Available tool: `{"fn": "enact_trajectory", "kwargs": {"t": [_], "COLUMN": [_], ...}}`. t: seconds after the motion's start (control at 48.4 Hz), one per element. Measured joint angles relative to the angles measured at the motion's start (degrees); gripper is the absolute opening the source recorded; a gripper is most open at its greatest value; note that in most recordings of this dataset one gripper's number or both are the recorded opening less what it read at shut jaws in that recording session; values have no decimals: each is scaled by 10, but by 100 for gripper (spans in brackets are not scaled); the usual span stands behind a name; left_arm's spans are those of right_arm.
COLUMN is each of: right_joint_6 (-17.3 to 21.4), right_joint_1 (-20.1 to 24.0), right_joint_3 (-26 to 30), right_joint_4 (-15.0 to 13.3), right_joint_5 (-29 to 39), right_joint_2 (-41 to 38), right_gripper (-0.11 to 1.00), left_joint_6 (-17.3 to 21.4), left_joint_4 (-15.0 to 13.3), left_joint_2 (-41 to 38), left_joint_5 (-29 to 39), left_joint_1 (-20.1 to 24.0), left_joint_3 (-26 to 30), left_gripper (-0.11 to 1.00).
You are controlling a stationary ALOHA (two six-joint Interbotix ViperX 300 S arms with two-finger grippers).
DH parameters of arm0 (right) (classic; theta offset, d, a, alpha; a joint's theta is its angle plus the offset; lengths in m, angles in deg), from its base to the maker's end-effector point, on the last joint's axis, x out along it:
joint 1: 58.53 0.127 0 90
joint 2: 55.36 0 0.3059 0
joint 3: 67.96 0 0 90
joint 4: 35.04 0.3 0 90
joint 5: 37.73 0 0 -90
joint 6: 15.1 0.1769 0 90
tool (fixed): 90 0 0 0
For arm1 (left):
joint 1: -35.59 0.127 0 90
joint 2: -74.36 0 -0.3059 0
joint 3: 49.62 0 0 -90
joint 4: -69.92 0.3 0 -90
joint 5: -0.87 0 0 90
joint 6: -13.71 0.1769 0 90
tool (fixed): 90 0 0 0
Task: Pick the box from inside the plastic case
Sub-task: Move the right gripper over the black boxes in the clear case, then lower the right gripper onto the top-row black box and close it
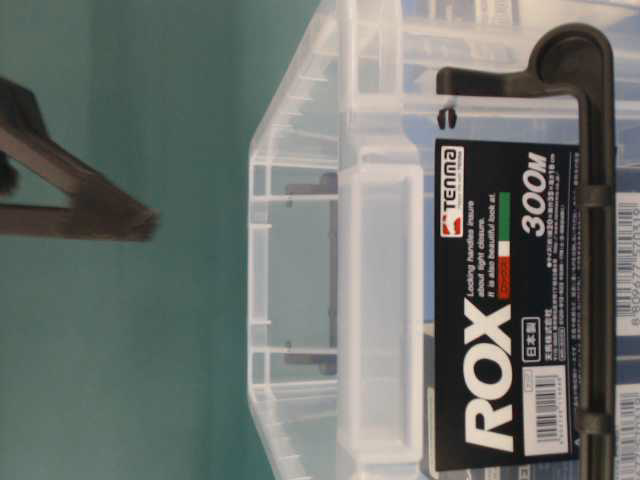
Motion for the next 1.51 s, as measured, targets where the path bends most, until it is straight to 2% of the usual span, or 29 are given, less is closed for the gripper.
{"fn": "enact_trajectory", "kwargs": {"t": [0.145,0.248,0.331,0.455,0.558,0.807,0.993,1.51], "right_joint_6": [-25,-51,-64,-69,-71,-76,-76,-92], "right_joint_1": [-8,-11,-10,-10,-13,-15,-15,-10], "right_joint_3": [57,85,98,106,108,109,107,99], "right_joint_4": [-1,0,-1,-1,0,0,18,24], "right_joint_5": [54,60,58,53,48,7,-28,-47], "right_joint_2": [-56,-83,-97,-117,-130,-156,-170,-189], "right_gripper": [14,27,45,81,98,97,97,97], "left_joint_6": [0,0,0,0,0,0,0,0], "left_joint_4": [0,-1,0,0,0,-1,-1,0], "left_joint_2": [11,21,29,40,45,48,48,49], "left_joint_5": [5,20,34,49,60,62,64,64], "left_joint_1": [0,0,0,0,1,0,0,1], "left_joint_3": [3,4,6,10,11,18,18,18], "left_gripper": [-2,-2,-2,-2,-2,-2,-2,-2]}}
